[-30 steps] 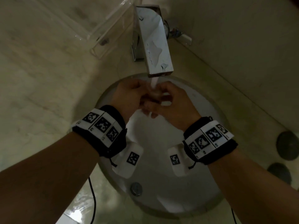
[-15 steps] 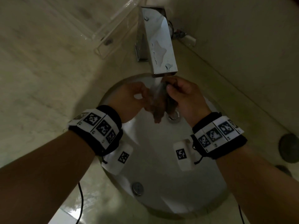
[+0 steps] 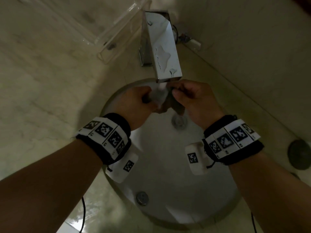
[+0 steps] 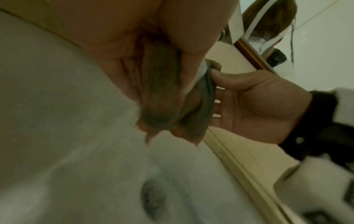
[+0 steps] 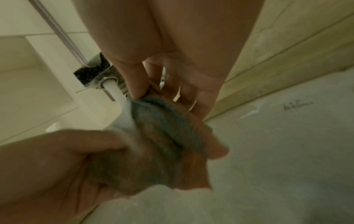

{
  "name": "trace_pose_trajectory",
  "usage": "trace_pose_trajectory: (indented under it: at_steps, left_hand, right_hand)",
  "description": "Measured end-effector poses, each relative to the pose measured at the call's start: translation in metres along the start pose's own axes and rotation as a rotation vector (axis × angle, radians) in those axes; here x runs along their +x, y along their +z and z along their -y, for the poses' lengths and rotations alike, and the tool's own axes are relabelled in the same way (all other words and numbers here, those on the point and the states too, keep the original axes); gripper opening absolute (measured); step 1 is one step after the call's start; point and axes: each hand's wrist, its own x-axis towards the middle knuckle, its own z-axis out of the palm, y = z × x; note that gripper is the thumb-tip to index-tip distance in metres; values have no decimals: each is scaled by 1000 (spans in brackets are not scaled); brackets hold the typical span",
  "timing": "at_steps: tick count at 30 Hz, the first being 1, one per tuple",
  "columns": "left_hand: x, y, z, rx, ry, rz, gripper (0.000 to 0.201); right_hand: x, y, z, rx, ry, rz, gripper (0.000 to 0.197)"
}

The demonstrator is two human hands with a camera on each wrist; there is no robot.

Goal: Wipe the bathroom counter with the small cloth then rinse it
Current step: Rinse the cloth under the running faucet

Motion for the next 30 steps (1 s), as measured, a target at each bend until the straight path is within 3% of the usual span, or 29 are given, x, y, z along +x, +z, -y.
trace_pose_trajectory:
  at_steps: [2,4,6,10,12,15,17,21,25,30]
  left_hand:
    - [0,1,-3,-130,-43,-48,22]
    - [-1,3,-10,-420,-149,-65,30]
    - [-1,6,-16,-696,-238,-48,24]
    - [-3,5,-15,-905,-302,42,30]
    - [-3,4,-9,-875,-254,59,30]
    - [-7,3,-4,-774,-148,98,5]
    - [-6,4,-3,-756,-114,119,28]
    - [-7,2,-5,-795,-124,132,39]
    - [-4,1,-2,-776,-187,-6,22]
    - [-1,4,-5,-584,-224,-119,13]
  right_hand:
    - [1,1,0,-30,-30,-23,24]
    - [0,6,-1,-70,-69,-52,21]
    - [-5,16,-4,-135,-90,-51,18]
    - [-15,20,-12,-257,-106,68,29]
    - [-18,15,-14,-162,-88,122,22]
    - [-12,8,-19,56,63,-70,16]
    - [-9,8,-24,59,201,-117,24]
    - [-13,17,-24,317,436,76,27]
    - [-12,18,-23,454,296,-69,9]
    - [-9,23,-26,39,209,-307,25]
